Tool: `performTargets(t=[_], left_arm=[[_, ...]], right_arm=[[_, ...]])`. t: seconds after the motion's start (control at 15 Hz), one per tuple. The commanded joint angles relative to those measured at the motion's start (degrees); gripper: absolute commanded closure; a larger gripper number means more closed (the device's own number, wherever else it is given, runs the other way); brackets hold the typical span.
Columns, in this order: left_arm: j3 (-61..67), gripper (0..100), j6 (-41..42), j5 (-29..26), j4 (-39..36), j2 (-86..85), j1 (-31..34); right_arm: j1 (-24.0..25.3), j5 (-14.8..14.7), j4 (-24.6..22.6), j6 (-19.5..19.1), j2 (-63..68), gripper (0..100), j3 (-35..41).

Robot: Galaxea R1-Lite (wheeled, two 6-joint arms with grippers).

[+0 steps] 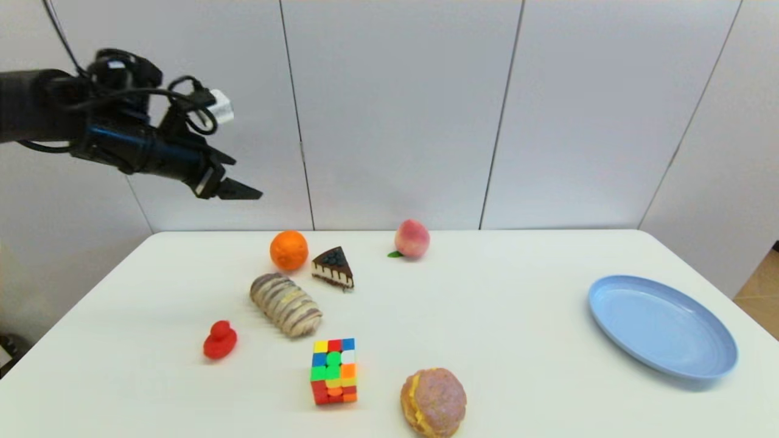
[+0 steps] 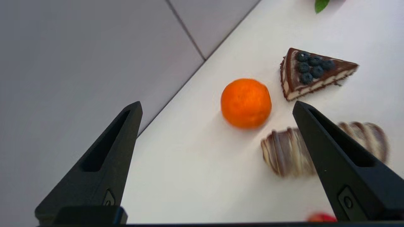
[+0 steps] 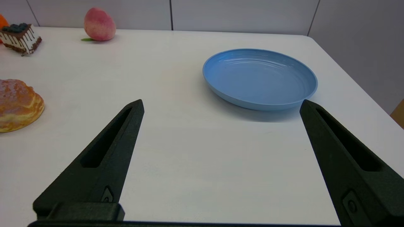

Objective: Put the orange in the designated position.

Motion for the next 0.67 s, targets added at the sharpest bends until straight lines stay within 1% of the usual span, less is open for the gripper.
performTargets(t=[0.07, 0.2, 0.4, 0.67], left_arm=[[20.26, 0, -7.03, -0.14, 0.58, -29.66, 5.45], [27.12, 0, -10.9, -0.05, 0.58, -38.71, 5.54], [33.8, 0, -14.33, -0.05, 0.49, -49.61, 5.54], [42.58, 0, -17.05, -0.05, -4.78, -61.21, 5.54]], right_arm=[[0.0, 0.03, -0.02, -0.02, 0.07, 0, 0.01], [0.0, 0.03, -0.02, -0.02, 0.07, 0, 0.01], [0.0, 0.03, -0.02, -0.02, 0.07, 0, 0.01], [0.0, 0.03, -0.02, -0.02, 0.07, 0, 0.01]])
